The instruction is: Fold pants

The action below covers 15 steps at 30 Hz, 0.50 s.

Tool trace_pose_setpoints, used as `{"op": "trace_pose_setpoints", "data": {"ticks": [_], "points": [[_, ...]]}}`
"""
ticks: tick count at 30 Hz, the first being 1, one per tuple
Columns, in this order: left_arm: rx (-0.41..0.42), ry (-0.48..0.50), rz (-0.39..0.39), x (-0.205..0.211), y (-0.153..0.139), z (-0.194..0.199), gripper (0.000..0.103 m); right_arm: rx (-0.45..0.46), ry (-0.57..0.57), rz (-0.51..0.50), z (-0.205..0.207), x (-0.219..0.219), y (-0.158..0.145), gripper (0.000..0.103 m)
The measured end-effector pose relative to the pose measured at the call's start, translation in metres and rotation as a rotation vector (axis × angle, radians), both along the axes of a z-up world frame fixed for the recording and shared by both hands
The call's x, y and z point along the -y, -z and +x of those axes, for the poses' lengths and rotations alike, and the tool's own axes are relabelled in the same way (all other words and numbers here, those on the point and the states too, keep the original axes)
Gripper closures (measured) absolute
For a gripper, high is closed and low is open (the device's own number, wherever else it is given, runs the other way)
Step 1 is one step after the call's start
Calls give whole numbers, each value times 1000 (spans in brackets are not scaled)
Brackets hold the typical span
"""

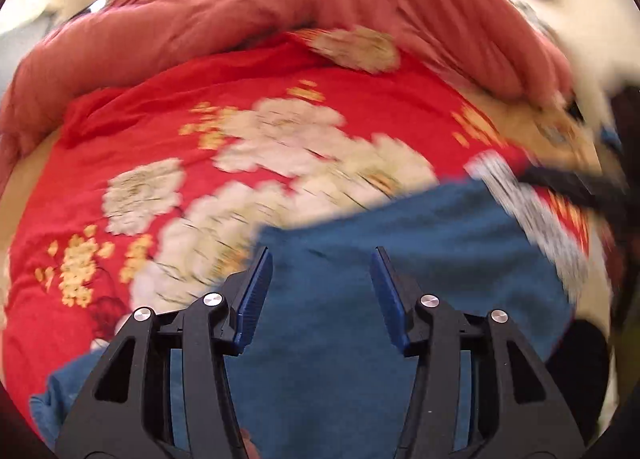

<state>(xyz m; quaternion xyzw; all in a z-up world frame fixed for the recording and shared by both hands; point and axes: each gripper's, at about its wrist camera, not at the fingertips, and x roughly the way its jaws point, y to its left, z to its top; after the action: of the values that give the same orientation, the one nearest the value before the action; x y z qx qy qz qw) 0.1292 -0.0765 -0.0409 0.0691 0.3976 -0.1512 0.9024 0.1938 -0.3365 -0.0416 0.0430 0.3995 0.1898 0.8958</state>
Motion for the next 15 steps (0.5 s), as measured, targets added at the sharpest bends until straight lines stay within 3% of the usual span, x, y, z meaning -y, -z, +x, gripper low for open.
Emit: {"op": "trace_pose_setpoints", "data": {"ticks": [5, 10, 15], "points": [[-74, 22, 135, 19, 35, -5, 54, -123, 63, -154, 34, 0, 34, 52], [-131, 0, 44, 0, 50, 1, 45, -150, 91, -50, 39, 20, 49, 56], [-115, 3, -5, -7, 51, -4, 45, -122, 94, -108, 34, 10, 48, 54]]}}
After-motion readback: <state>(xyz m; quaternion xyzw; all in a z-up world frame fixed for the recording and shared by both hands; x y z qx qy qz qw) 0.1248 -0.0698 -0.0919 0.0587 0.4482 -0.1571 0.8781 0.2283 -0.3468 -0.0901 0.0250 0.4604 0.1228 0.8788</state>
